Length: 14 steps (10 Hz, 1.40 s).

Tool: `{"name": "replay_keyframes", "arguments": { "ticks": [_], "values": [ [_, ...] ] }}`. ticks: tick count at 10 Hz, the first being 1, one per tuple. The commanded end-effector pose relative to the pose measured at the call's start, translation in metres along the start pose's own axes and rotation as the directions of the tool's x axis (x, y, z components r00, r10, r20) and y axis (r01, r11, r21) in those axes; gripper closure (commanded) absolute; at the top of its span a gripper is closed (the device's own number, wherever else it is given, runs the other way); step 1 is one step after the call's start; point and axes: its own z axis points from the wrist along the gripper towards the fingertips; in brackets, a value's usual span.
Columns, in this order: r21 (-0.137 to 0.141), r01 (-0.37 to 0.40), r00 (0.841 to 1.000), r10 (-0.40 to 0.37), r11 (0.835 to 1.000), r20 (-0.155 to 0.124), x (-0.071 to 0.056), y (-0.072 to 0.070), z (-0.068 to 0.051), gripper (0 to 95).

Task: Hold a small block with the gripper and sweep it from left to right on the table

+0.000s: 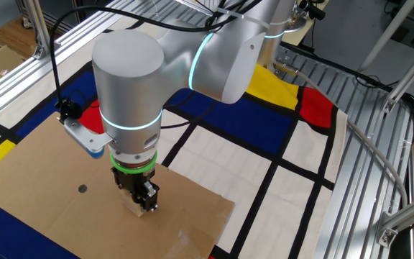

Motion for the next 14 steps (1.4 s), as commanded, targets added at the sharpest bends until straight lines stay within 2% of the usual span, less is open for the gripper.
{"name": "replay_keyframes", "arguments": {
  "ticks": [1, 3, 4, 7, 8, 12, 14],
  "values": [
    [0.012, 0.003, 1.000, -0.003, 1.000, 0.002, -0.0005, 0.0004, 0.0013, 95.0],
    [0.006, -0.007, 1.000, 0.007, 1.000, -0.004, 0.0002, 0.0011, 0.0012, 95.0],
    [0.014, -0.002, 1.000, 0.002, 1.000, 0.009, 0.0006, 0.0015, 0.0012, 95.0],
    [0.011, -0.006, 1.000, 0.006, 1.000, -0.004, 0.0005, 0.0016, 0.0018, 95.0],
    [0.005, -0.007, 1.000, 0.007, 1.000, 0.004, 0.0005, 0.0016, 0.0016, 95.0],
    [0.018, -0.009, 1.000, 0.009, 1.000, -0.007, 0.0006, 0.0015, 0.0012, 95.0],
    [0.009, -0.008, 1.000, 0.008, 1.000, 0.001, 0.0006, 0.0013, 0.0007, 95.0]
  ]
}}
